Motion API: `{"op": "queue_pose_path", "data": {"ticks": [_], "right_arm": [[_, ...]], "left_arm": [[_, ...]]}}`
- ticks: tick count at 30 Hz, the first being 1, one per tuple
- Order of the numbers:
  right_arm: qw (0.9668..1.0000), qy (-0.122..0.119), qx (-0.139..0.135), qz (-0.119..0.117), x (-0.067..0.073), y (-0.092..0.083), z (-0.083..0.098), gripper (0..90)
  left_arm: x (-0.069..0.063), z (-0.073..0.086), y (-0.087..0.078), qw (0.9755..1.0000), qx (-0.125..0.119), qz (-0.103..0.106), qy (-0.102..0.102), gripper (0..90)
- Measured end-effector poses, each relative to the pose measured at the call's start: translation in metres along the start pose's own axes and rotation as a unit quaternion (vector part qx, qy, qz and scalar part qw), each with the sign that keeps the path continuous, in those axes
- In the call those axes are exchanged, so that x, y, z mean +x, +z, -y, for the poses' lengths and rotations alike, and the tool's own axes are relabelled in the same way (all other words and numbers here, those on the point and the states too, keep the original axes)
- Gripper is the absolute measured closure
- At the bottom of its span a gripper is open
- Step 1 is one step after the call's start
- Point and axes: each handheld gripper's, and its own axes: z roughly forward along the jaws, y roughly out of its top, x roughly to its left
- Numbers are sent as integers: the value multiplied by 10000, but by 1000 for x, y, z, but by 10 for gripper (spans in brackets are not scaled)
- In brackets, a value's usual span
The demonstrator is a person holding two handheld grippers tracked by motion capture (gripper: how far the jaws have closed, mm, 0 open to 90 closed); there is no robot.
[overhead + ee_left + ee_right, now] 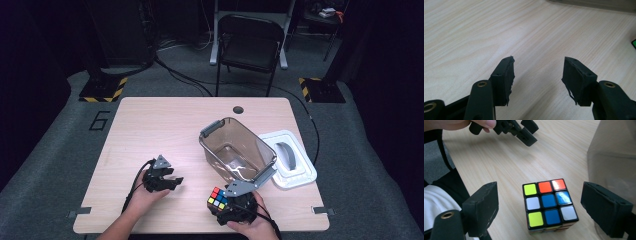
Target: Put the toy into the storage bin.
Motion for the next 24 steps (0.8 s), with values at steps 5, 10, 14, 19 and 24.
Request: {"op": "queue_pose_path", "data": {"ticks": [5, 10, 14, 19, 24], "right_arm": [[10000, -13, 55, 15, 3, 3, 1, 144], [9998, 134, 103, 103, 3, 5, 5, 145], [9994, 250, 157, 198, 4, 6, 9, 145], [9984, 407, 249, 305, 1, 9, 15, 145], [9980, 414, 282, 387, 1, 10, 17, 145]], "left_arm": [[1, 2, -2, 10000, -6, -9, -9, 426], [2, 2, -4, 10000, -16, -35, -3, 426], [3, 2, -4, 10000, -16, -52, 12, 426], [2, 2, -4, 10000, -26, -32, 7, 426], [3, 2, -3, 10000, -39, -53, 1, 426]]}}
